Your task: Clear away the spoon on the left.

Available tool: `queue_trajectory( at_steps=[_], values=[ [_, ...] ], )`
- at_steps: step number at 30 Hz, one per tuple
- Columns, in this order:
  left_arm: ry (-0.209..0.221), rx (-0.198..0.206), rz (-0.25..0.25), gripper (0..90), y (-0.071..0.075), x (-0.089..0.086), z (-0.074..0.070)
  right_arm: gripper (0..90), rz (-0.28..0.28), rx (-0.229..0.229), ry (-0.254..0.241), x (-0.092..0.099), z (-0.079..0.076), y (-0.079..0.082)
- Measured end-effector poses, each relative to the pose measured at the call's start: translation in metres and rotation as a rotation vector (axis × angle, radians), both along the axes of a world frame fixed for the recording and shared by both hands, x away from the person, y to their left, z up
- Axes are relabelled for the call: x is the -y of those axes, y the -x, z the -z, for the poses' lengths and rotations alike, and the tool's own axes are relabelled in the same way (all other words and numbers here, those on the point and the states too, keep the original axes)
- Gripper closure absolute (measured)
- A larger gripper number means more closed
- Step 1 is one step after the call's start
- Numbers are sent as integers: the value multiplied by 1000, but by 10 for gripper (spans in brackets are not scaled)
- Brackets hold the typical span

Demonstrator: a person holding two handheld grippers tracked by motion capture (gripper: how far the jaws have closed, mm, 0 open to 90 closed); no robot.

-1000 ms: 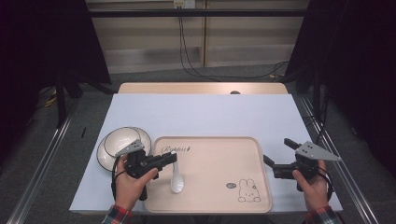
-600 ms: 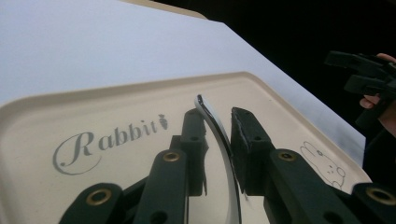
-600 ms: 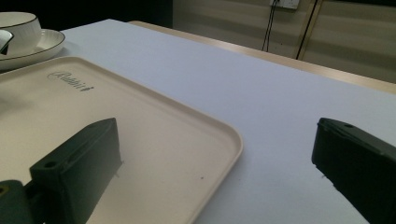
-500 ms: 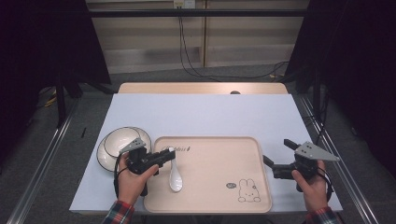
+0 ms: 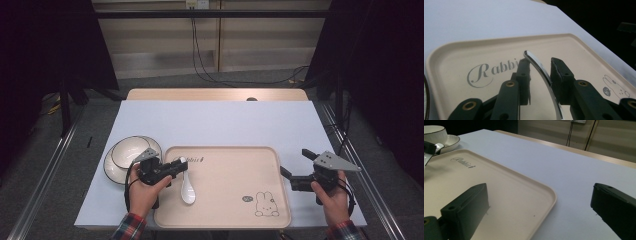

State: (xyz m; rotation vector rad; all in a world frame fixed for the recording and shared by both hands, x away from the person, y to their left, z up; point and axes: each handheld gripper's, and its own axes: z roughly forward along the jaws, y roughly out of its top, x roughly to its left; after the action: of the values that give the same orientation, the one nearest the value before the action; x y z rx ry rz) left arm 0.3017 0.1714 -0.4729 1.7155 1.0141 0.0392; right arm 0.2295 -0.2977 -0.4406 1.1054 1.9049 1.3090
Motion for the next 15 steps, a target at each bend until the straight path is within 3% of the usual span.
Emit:
queue_trajectory(
  at_steps=[7,15],
  values=[
    [-33,0,-20,683,1,2,-1,12,8,13,-10,1,-3,5],
    [-64,-40,-35,643,-2,6,1,12,0,8,-9,2,-3,5]
  ],
)
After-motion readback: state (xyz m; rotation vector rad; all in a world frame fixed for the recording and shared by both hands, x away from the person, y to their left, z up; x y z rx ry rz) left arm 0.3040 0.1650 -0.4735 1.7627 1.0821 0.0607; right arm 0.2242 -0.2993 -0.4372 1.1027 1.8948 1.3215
